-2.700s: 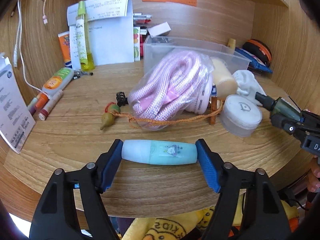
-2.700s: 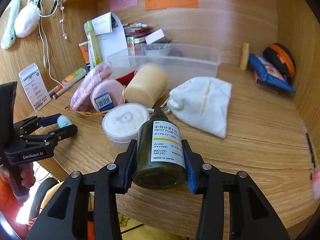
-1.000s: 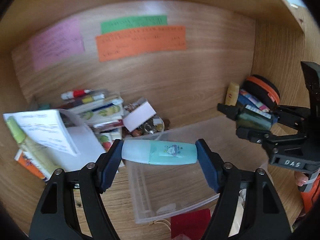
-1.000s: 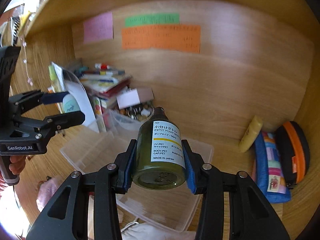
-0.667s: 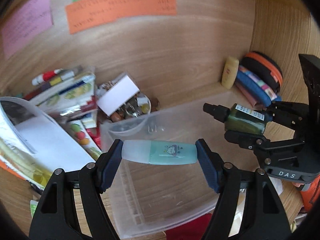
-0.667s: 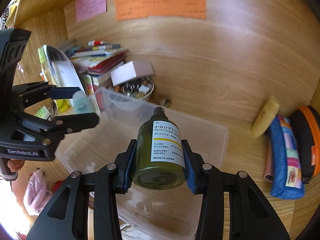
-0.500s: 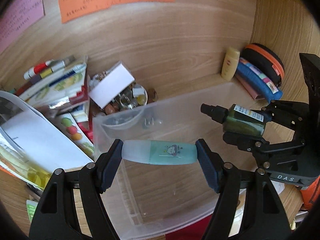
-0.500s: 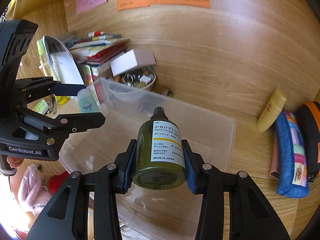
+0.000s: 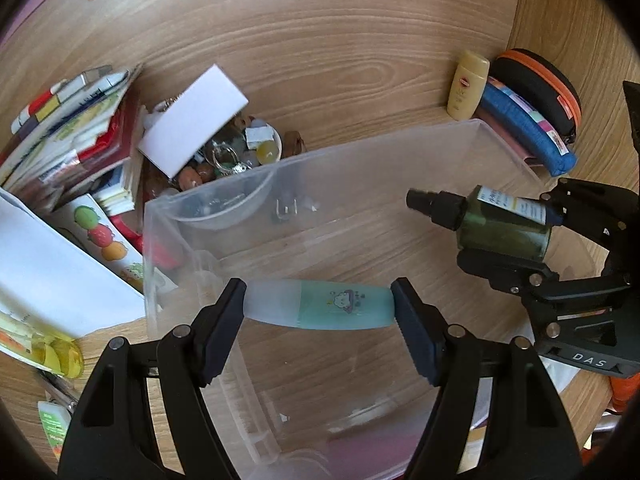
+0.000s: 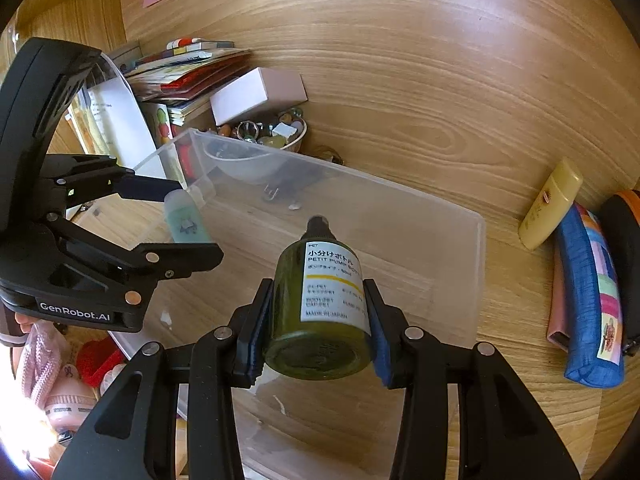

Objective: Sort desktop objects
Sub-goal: 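Open both tools to drop the tube and bottle into the clear box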

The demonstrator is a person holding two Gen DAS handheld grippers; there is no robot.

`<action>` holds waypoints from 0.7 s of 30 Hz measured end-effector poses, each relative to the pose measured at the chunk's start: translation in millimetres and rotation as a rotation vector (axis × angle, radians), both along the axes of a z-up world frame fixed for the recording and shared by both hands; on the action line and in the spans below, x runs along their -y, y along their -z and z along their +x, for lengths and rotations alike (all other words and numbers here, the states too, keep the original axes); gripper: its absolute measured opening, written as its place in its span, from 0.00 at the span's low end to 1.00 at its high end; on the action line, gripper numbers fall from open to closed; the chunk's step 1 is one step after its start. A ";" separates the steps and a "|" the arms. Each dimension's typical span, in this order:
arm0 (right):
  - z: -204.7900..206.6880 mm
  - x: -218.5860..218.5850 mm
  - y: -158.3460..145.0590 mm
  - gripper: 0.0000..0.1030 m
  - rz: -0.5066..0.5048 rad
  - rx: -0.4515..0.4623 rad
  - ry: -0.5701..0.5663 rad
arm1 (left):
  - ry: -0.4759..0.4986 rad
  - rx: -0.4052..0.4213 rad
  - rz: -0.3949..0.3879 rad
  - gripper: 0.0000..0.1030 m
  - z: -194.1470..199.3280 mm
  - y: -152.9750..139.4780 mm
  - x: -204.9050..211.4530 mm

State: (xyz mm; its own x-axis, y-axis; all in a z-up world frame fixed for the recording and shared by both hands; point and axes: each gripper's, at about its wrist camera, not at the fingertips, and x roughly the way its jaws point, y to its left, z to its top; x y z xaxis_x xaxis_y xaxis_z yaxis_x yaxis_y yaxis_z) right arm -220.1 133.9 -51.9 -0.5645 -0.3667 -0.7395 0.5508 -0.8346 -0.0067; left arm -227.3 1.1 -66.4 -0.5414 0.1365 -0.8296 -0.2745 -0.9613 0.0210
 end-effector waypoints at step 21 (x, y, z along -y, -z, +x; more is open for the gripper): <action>18.8 5.8 -15.0 0.69 0.043 -0.120 -0.018 | -0.063 -0.042 -0.002 0.75 8.3 -20.6 33.6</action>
